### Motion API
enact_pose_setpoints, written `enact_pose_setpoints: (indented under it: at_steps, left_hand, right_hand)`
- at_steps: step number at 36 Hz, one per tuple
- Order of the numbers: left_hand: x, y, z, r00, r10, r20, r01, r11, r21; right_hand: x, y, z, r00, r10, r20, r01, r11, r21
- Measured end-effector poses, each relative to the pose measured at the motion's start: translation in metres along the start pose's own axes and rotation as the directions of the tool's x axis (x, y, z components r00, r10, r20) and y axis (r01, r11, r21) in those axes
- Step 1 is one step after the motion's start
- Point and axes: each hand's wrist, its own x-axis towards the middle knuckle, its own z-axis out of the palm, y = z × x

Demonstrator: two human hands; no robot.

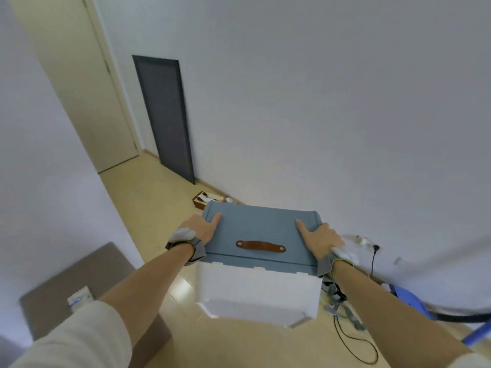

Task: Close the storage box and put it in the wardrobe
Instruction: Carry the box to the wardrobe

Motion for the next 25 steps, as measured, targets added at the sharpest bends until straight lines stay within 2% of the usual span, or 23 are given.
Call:
enact_pose_setpoints:
  at_steps: [8,13,16,17,19,20,25]
  left_hand:
    - [-0.08,-0.073,-0.012,0.984,-0.166,-0.068,0.167,0.986,0.0]
    - [-0.137,-0.138,-0.023,0.949,-0.304,-0.087,0.302,0.953,-0.035]
    - [-0.167,-0.172,-0.031,0.924,-0.373,-0.088,0.37,0.928,-0.05]
    - [-0.168,-0.175,-0.03,0.927,-0.364,-0.09,0.361,0.931,-0.053]
    - [-0.202,-0.216,-0.039,0.888,-0.448,-0.106,0.437,0.892,-0.114]
    - [-0.203,-0.219,-0.039,0.894,-0.434,-0.11,0.421,0.898,-0.126]
    - [-0.276,-0.287,-0.061,0.815,-0.559,-0.152,0.534,0.827,-0.179]
  right_hand:
    - [-0.051,-0.019,0.007,0.974,-0.195,0.117,0.196,0.981,0.001]
    - [-0.11,-0.052,0.013,0.913,-0.365,0.183,0.364,0.931,0.039]
    - [-0.136,-0.073,0.026,0.885,-0.416,0.21,0.419,0.907,0.033]
    - [-0.136,-0.072,0.029,0.893,-0.397,0.211,0.398,0.917,0.043]
    - [-0.163,-0.095,0.049,0.85,-0.467,0.244,0.477,0.879,0.02]
    - [-0.163,-0.094,0.05,0.855,-0.454,0.252,0.466,0.885,0.01]
    - [-0.234,-0.136,0.08,0.758,-0.551,0.351,0.594,0.805,-0.019]
